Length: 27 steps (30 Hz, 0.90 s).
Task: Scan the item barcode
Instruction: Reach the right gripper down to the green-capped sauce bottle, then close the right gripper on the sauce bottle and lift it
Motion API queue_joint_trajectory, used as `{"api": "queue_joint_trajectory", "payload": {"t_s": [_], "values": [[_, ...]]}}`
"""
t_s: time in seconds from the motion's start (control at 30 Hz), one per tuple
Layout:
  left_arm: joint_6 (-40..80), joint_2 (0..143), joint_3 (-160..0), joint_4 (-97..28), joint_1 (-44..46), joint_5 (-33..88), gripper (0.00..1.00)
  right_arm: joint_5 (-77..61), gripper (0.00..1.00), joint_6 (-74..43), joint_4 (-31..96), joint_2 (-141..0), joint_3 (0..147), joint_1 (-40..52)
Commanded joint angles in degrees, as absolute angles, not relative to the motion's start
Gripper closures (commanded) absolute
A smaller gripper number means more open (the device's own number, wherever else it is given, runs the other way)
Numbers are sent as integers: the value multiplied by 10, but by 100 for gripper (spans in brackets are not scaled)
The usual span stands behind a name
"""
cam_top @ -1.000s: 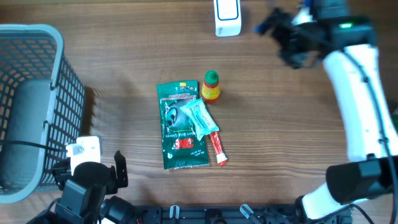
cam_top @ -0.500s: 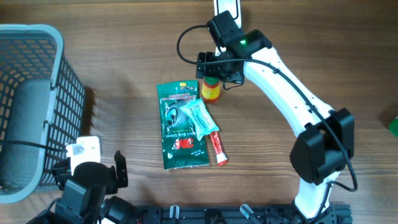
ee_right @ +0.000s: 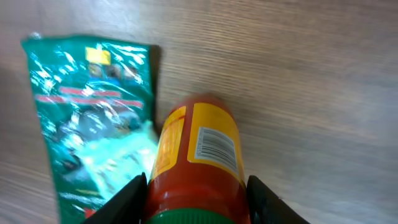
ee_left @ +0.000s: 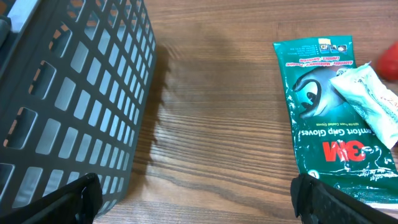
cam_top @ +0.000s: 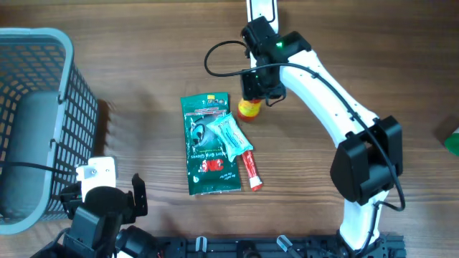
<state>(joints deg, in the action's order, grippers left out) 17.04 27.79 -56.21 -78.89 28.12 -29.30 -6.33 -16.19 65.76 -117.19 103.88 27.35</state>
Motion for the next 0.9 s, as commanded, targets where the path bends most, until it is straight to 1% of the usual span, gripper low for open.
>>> {"api": "queue_joint_trajectory", "payload": {"t_s": [0.0,0.03,0.17,0.2,0.23,0.27,0.4,0.43,0.47,0.6,0.7,0.73,0.8,0.83,0.87], "values": [[171,275,-563,-787,281,-295,0,-60,58,79,709,-1127,1055,250],[171,275,-563,-787,281,-295,0,-60,56,107,724,-1126,1055,248],[171,275,-563,-787,281,-295,0,-60,55,168,730,-1126,1055,244],[171,275,-563,-787,281,-295,0,-59,38,179,724,-1126,1055,244],[171,275,-563,-787,281,-295,0,-56,29,181,719,-1126,1055,244],[171,275,-563,-787,281,-295,0,-47,24,180,714,-1126,1055,244],[171,275,-563,-787,281,-295,0,-11,20,180,716,-1126,1055,244],[171,275,-563,-787,281,-295,0,-4,12,179,716,-1122,1056,244],[171,275,-563,-787,281,-295,0,-4,0,177,714,-1119,1056,244],[171,275,-563,-787,281,-295,0,-4,0,77,694,-1079,1098,244],[171,275,-563,-787,281,-295,0,-3,0,-99,668,-1043,1132,243],[171,275,-563,-787,281,-295,0,8,0,-258,675,-1036,1132,242],[171,275,-563,-787,281,-295,0,25,0,-562,738,-1038,1128,241],[171,275,-563,-787,281,-295,0,33,0,-661,749,-1039,1118,241],[171,275,-563,-787,281,-295,0,32,0,-723,749,-1039,1110,241]]}}
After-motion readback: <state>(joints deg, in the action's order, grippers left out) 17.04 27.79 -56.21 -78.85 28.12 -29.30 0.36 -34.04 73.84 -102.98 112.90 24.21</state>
